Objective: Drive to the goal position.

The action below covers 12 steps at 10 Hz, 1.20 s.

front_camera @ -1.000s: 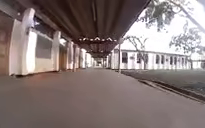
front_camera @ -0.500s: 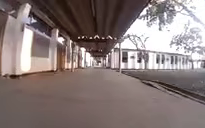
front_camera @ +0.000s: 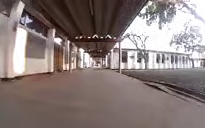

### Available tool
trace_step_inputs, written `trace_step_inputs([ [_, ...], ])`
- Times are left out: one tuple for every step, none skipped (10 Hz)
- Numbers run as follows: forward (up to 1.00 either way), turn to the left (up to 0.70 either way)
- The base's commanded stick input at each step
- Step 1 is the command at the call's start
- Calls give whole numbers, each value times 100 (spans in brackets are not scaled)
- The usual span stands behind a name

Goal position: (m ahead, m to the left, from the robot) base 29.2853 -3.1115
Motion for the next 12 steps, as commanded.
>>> trace_step_inputs([
  [70,12],
  [70,35],
  [70,33],
  [70,14],
  [70,0],
  [70,0],
  [70,0],
  [70,0],
  [70,0],
  [70,0],
  [70,0],
  [70,0],
])
